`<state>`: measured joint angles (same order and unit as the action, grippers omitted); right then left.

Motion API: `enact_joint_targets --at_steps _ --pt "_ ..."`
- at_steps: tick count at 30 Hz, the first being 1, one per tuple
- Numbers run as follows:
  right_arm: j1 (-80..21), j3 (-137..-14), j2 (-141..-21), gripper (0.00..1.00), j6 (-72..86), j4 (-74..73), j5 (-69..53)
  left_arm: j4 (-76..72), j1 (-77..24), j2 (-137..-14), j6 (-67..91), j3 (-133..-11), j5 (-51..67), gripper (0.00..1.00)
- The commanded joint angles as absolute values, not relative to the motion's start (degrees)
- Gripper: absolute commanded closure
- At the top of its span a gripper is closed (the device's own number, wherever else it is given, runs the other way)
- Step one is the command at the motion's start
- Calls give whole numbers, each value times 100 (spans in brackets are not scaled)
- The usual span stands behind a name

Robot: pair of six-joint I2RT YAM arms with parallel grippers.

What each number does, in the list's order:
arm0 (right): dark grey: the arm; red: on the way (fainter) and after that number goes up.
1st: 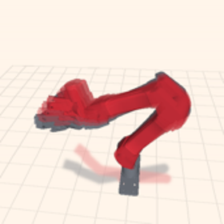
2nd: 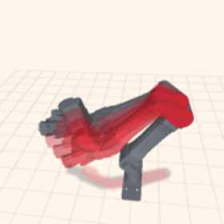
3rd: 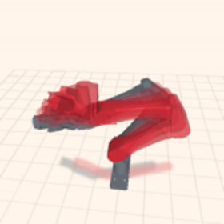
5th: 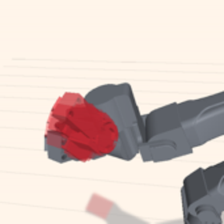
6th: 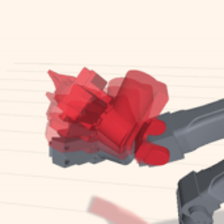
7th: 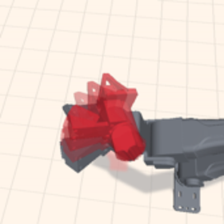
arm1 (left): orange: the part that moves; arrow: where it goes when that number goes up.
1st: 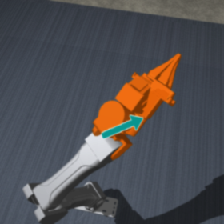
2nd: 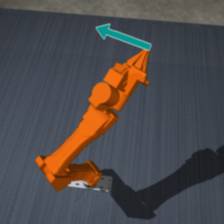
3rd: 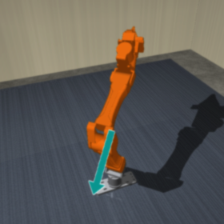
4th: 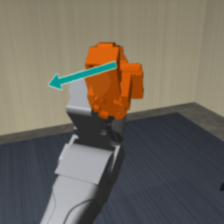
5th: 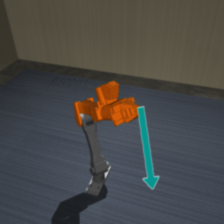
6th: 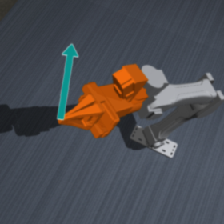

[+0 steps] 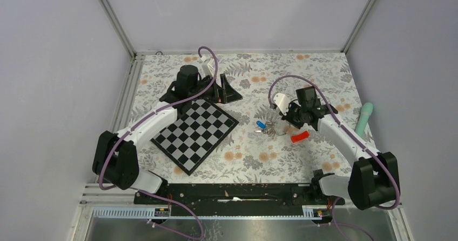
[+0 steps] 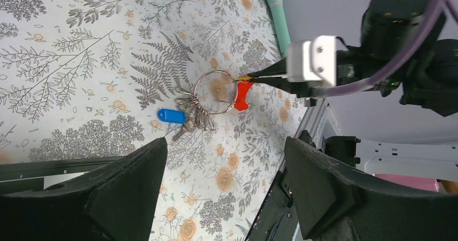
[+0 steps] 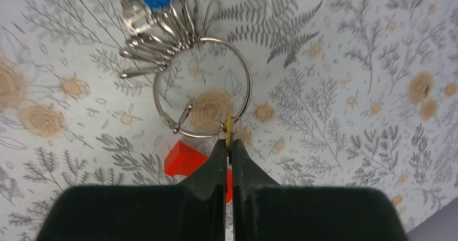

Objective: Put the keys on the keyring

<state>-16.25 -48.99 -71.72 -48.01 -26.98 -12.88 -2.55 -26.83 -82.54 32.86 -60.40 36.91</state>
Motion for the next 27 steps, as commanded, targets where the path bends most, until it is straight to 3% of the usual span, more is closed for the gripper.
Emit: enact_joint_targets --at_steps 1,23,27 --pt "-1549 -4751 -7408 100 -5291 -2762 -693 -425 -2628 -8025 3278 -6257 3654 16" --pt "-1443 -4957 -8932 100 -5793 -2231 1508 -432 -2571 -7948 3313 -6252 3703 15" --pt "-1441 -5000 -9095 90 -5733 -2208 1515 -435 -2551 -7924 3305 -6236 3703 14"
